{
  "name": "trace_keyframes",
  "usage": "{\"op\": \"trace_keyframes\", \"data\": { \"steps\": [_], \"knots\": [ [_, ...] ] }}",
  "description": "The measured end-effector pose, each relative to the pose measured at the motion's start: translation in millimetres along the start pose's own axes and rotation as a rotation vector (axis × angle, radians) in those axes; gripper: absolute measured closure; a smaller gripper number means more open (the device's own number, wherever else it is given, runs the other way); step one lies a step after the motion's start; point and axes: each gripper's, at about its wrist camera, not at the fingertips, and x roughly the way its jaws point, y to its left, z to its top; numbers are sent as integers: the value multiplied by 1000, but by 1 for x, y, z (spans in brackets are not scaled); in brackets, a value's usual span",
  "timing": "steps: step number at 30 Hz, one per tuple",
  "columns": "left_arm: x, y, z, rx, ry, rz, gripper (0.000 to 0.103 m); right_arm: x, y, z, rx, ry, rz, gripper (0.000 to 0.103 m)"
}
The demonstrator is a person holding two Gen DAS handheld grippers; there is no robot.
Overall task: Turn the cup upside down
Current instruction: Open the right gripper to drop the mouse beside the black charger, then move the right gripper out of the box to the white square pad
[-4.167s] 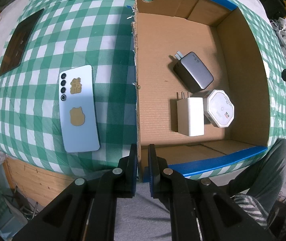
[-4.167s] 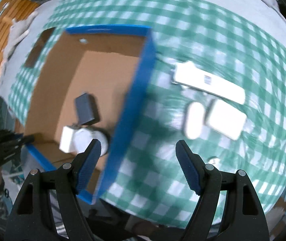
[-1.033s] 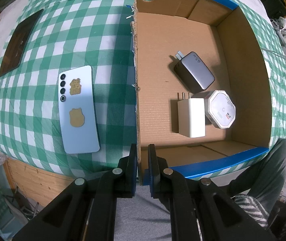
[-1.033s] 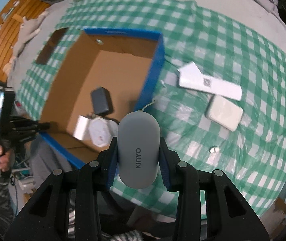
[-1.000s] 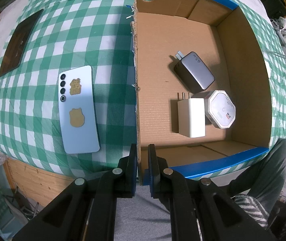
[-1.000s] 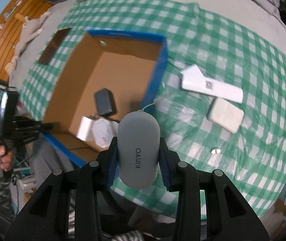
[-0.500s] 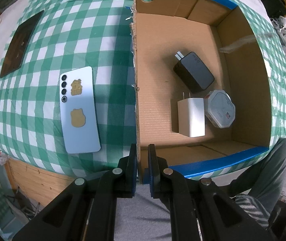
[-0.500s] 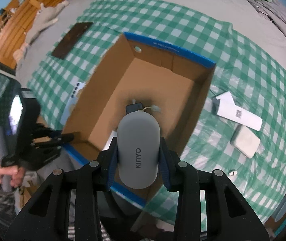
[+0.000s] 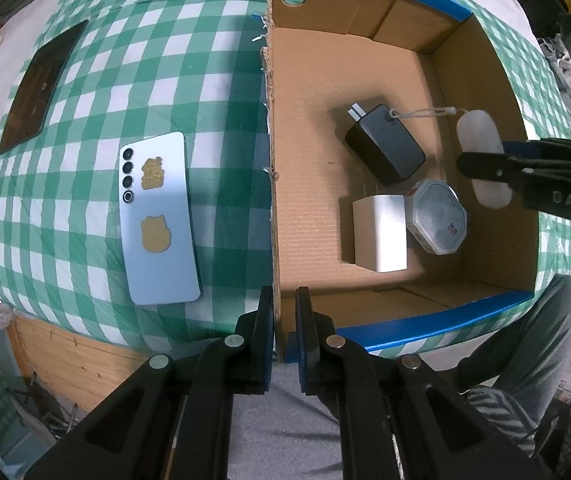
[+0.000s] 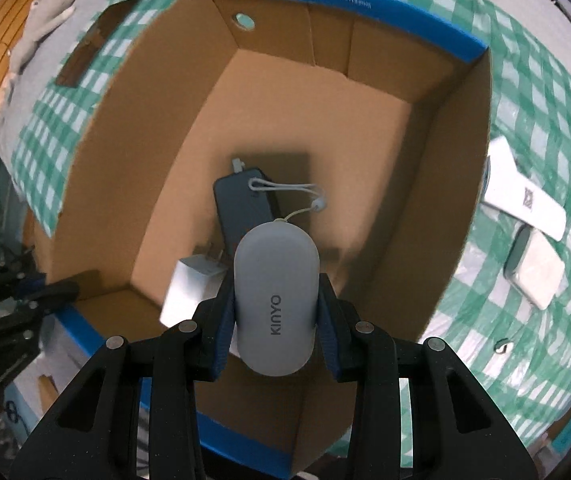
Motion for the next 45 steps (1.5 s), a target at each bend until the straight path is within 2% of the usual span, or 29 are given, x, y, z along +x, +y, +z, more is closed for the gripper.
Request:
{"op": "trace_keyframes", "data": {
  "steps": [6,11,16,33,45],
  "knots": [
    [0,0,0,-2,0,0,95,2,-4,-5,-3,-6,-12,65],
    [0,-1,0,0,2,-2,94,-6,-4,-6,-8,-34,-8,49],
    [0,-2,0,3,0,-1,93,-21,-5,-9,-50,-76,-28,37],
    [0,-1,-1,2,1,4,93,-63,-25,-30,-85,-122,-26,36],
    [0,-2,0,3,2,5,93,-85,-80,-38,-106,-137,-41,29]
  ]
}}
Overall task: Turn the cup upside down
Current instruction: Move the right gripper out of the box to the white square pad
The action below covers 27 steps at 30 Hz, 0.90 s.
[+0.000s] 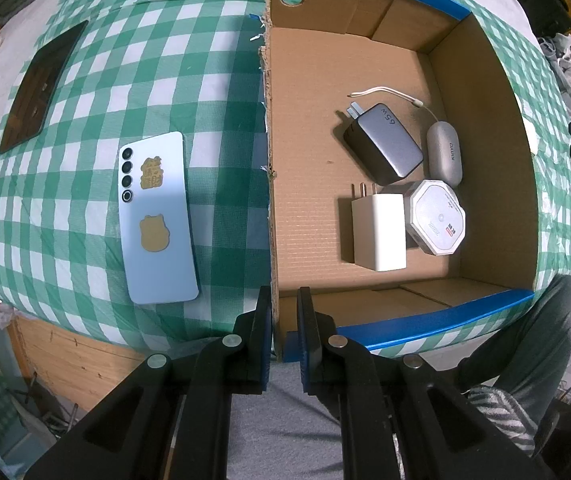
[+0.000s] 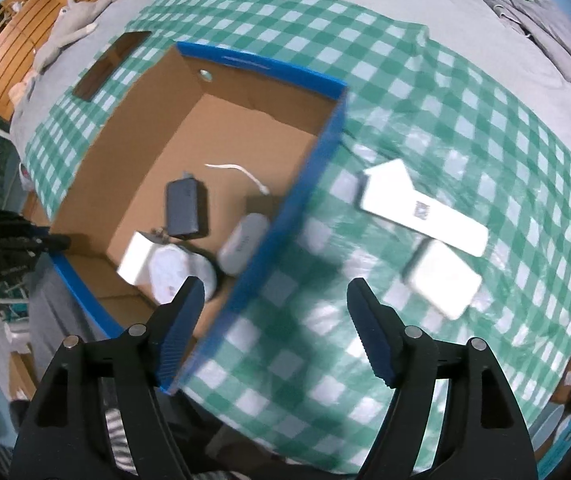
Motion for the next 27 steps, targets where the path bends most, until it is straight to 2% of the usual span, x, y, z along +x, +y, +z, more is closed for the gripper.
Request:
{"op": "trace_keyframes", "data": {
  "steps": [6,15,23,27],
  "knots": [
    [0,-4,-1,8,1,13,93,7,-44,-3,10,21,-48,28],
    [0,-6,-1,2,12,21,93,43,-99,-7,-5,103,-110,27],
    [2,-5,0,-6,22,17,93,76,-129,-11,-120,149,-186,26],
    [3,-6,0,-5,31,24,93,86,-135,-15,-201,171,-192,25]
  ]
}}
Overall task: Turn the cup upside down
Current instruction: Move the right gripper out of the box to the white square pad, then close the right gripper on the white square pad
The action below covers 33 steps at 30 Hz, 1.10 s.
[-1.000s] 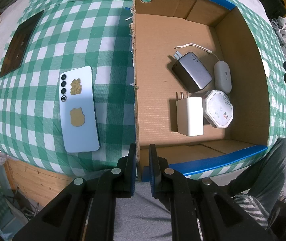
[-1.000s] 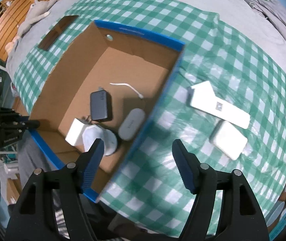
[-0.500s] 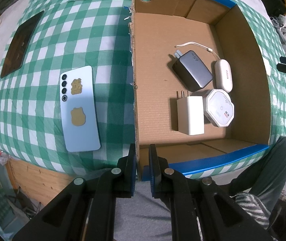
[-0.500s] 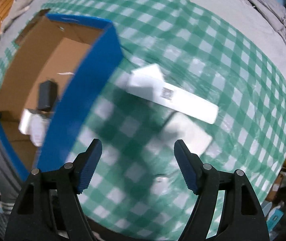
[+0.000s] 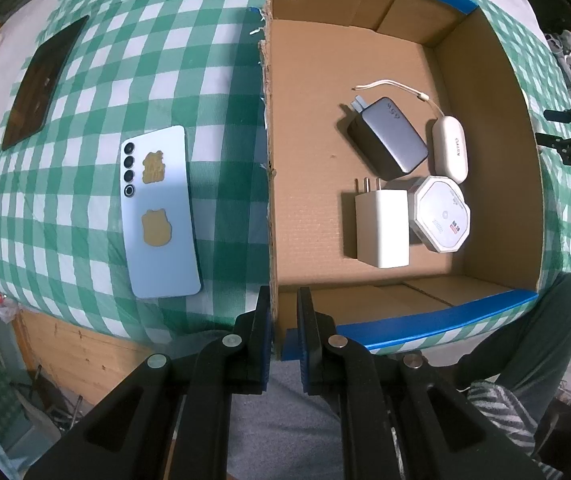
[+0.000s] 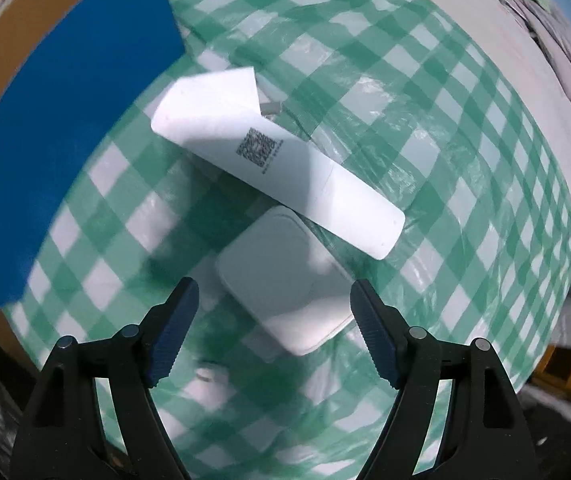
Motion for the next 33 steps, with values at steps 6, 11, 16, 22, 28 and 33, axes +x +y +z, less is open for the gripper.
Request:
{"op": "trace_keyframes", "data": {
  "steps": [6,11,16,22,28,33],
  "knots": [
    [0,1,1,-11,9,-3,93,15,4,0,-100,33,5,24],
    [-1,2,2,-16,15,-3,93,28,7,3,-135,47,-24,22],
    [-1,2,2,-18,15,-4,93,39,9,10,-116,81,-38,20],
    [-1,3,2,-15,13,-5,93,42,1,15,76,145,57,28],
    [-2,2,1,-17,10,-4,92,48,-16,4,367,210,222,35],
    [-2,0,0,-15,8,-6,91,60,-7,0,387,193,211,35]
  ]
}}
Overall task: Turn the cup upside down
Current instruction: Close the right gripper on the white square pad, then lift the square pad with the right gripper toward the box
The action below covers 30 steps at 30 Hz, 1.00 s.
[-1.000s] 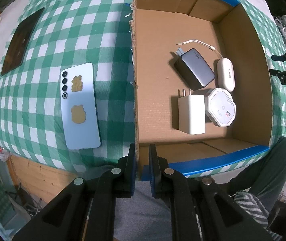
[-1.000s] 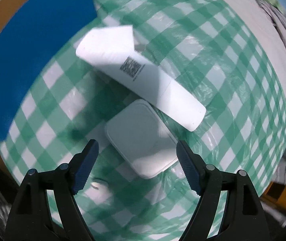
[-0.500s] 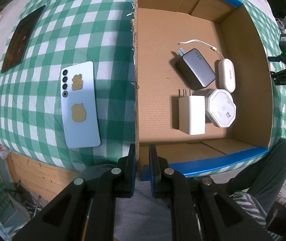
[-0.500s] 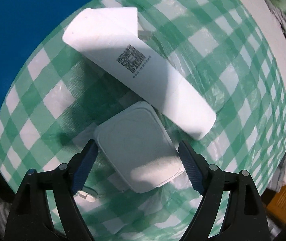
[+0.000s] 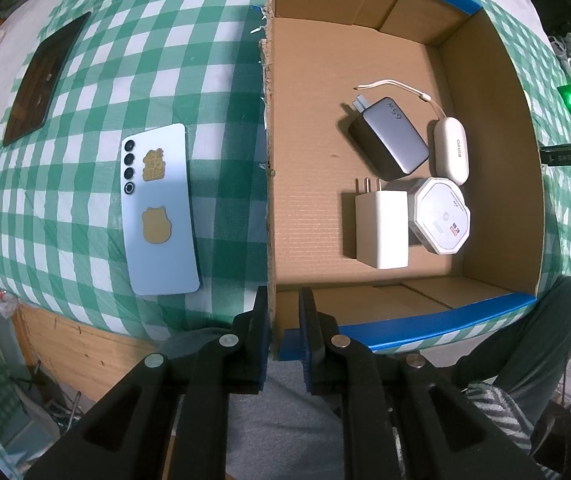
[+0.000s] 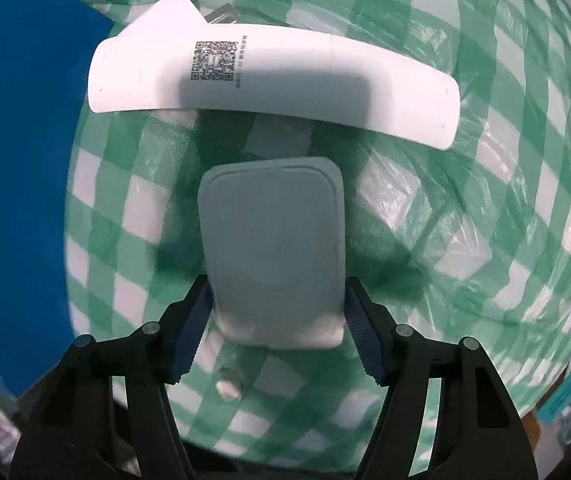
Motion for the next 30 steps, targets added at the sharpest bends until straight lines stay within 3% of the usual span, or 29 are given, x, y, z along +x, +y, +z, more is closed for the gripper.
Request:
{"op": "trace_keyframes", "data": {
  "steps": [6,14,16,18,30],
  "knots": [
    [1,0,1,3,3,4,91,4,11,4,20,-81,-32,32],
    [1,1,2,4,4,5,91,14,24,15,22,-91,-90,28],
    [1,1,2,4,4,4,91,18,24,8,31,-103,-97,38],
    [1,1,2,4,4,5,91,12,24,-11,60,-118,-77,38],
    [2,3,3,9,0,6,91,5,35,-47,84,-150,-4,40]
  ]
}}
